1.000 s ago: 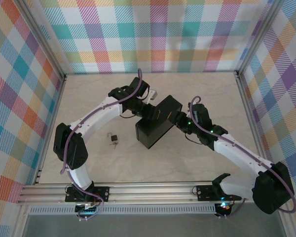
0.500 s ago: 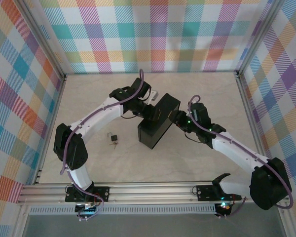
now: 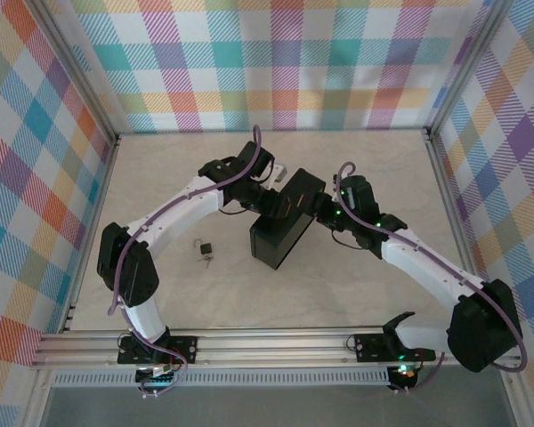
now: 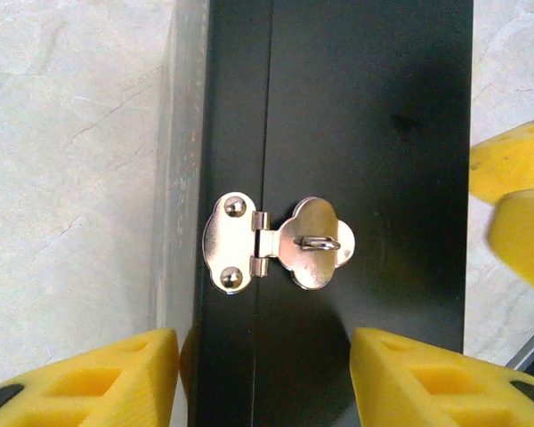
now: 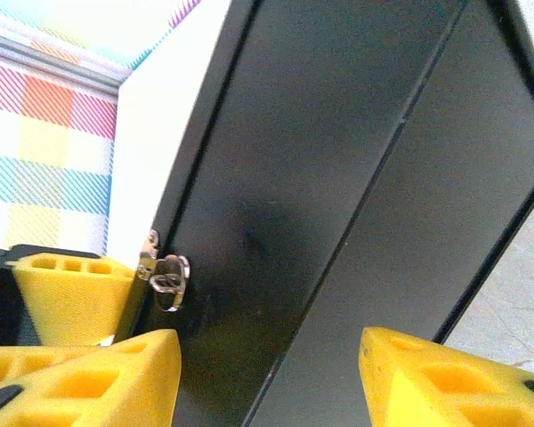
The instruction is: Unlock a padlock with a key
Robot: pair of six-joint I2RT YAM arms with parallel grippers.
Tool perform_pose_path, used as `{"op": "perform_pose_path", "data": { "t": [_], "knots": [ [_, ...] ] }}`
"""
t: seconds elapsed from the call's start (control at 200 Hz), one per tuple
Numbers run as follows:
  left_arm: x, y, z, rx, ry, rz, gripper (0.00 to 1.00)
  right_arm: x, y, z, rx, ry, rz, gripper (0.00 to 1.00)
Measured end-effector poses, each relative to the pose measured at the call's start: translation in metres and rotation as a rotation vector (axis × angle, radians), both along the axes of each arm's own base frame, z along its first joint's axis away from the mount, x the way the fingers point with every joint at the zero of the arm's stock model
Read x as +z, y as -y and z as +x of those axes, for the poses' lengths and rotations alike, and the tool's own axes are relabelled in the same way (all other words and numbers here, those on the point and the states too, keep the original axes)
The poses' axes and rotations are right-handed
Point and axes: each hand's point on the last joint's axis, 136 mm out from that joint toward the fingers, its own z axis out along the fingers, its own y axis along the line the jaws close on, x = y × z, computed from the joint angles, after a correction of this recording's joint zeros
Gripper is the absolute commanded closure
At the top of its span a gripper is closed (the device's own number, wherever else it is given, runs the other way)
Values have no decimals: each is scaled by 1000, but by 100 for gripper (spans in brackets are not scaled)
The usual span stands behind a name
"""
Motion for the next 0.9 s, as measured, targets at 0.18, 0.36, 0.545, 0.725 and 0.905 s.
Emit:
{"op": "perform_pose_path", "data": {
  "t": [0.18, 0.36, 0.545, 0.725, 0.905],
  "knots": [
    [3, -2, -1, 2, 5, 1, 48, -12, -4, 0, 16, -40, -6, 60],
    [12, -2, -6, -2, 18, -5, 48, -10, -6, 0, 32, -34, 18, 71],
    [12, 2, -13, 1, 16, 8, 49, -11, -4, -1, 46, -4, 58, 72],
    [13, 14, -26, -6, -3, -1, 49, -13, 6, -5, 34, 21, 82, 72],
    [18, 30, -32, 10, -14, -37, 49, -16, 22, -11, 11, 32, 94, 70]
  ]
}}
